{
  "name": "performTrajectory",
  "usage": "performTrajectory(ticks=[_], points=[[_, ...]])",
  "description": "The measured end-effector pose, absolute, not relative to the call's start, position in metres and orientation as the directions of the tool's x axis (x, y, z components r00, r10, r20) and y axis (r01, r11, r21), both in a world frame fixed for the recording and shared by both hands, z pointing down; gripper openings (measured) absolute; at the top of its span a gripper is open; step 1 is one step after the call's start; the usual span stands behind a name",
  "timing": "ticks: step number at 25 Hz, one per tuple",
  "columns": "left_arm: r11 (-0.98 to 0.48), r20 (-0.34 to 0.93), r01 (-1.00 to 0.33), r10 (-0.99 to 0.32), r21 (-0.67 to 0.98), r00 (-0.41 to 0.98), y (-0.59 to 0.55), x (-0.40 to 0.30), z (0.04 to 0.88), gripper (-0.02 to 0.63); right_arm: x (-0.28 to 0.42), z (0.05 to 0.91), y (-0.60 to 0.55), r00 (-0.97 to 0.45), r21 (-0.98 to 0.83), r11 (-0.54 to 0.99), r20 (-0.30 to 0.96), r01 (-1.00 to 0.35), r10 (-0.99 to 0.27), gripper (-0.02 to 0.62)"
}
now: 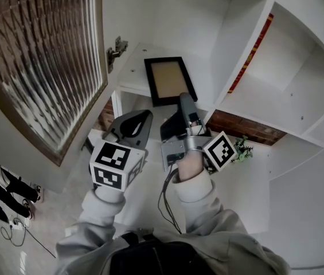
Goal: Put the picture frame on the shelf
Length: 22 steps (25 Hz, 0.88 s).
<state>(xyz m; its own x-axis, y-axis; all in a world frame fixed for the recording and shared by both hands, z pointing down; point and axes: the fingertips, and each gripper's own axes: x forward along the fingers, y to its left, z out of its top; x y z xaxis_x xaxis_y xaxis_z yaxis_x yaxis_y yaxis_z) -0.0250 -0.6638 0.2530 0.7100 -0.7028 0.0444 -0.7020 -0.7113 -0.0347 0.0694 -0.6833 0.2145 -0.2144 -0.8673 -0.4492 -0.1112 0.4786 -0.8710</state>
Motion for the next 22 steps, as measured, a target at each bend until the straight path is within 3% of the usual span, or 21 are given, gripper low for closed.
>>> performTrajectory(ticks=[12, 16, 22], points=[[-0.703, 0.049, -0.71, -0.711, -0.035, 0.701, -0.656, -0.024, 0.256, 0.004, 0.071, 0.214, -0.681, -0.221, -0.887, 0.443, -0.41, -0.127, -0.885, 0.084], [-0.693, 0.042, -0.72, -0.721, -0.038, 0.692, -0.654, -0.026, 0.253, 0.005, 0.07, 0.21, -0.679, -0.236, -0.882, 0.453, -0.416, -0.13, -0.878, 0.164], [-0.69, 0.036, -0.723, -0.724, -0.039, 0.689, -0.65, -0.026, 0.255, 0.005, 0.072, 0.211, -0.673, -0.239, -0.881, 0.457, -0.421, -0.121, -0.875, 0.172]])
